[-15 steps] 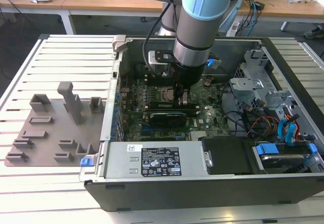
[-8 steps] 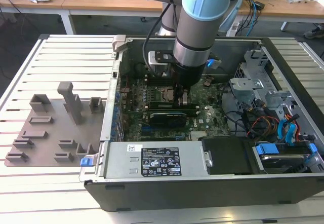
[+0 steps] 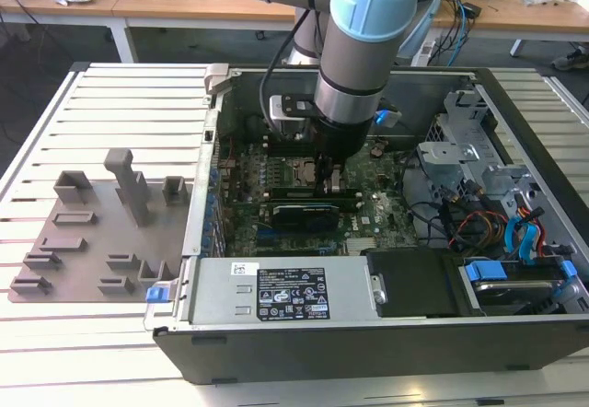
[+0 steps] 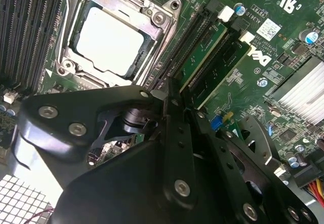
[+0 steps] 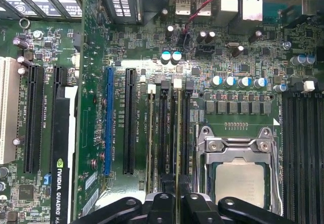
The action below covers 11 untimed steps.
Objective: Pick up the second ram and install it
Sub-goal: 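Insert the second ram into the second slot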
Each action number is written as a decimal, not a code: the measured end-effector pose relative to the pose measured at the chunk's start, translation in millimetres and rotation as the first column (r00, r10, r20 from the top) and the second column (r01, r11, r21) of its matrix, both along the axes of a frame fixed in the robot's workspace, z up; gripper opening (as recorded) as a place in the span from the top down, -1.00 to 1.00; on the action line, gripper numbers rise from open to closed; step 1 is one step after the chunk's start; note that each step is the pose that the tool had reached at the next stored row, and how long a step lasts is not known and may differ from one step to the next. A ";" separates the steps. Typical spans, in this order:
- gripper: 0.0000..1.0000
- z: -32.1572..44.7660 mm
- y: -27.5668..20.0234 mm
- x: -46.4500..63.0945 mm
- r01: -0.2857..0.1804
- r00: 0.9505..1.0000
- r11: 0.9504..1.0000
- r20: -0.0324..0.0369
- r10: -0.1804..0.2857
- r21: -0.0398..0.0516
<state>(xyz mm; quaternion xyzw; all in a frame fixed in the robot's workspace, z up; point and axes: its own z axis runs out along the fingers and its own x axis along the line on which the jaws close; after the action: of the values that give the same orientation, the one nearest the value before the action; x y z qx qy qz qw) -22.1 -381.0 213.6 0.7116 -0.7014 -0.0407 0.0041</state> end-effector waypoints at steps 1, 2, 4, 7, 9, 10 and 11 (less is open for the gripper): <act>0.73 -0.1 0.1 0.1 0.000 1.000 1.000 0.000 0.000 0.000; 0.70 -0.8 0.4 0.4 -0.001 1.000 1.000 0.001 0.001 0.002; 0.58 -0.1 0.0 0.0 0.000 1.000 1.000 0.000 0.000 0.001; 0.58 23.3 0.9 0.0 0.000 1.000 1.000 0.000 0.000 0.000; 0.60 41.6 6.3 0.0 0.000 1.000 1.000 0.000 0.000 0.000; 0.80 43.8 7.5 0.0 0.000 1.000 1.000 0.000 0.000 0.000; 0.80 44.0 7.6 0.1 0.000 1.000 1.000 0.000 0.000 0.001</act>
<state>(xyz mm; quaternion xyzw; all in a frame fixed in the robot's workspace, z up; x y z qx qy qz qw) -22.0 -373.4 257.7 0.7117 -0.7013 -0.0408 0.0039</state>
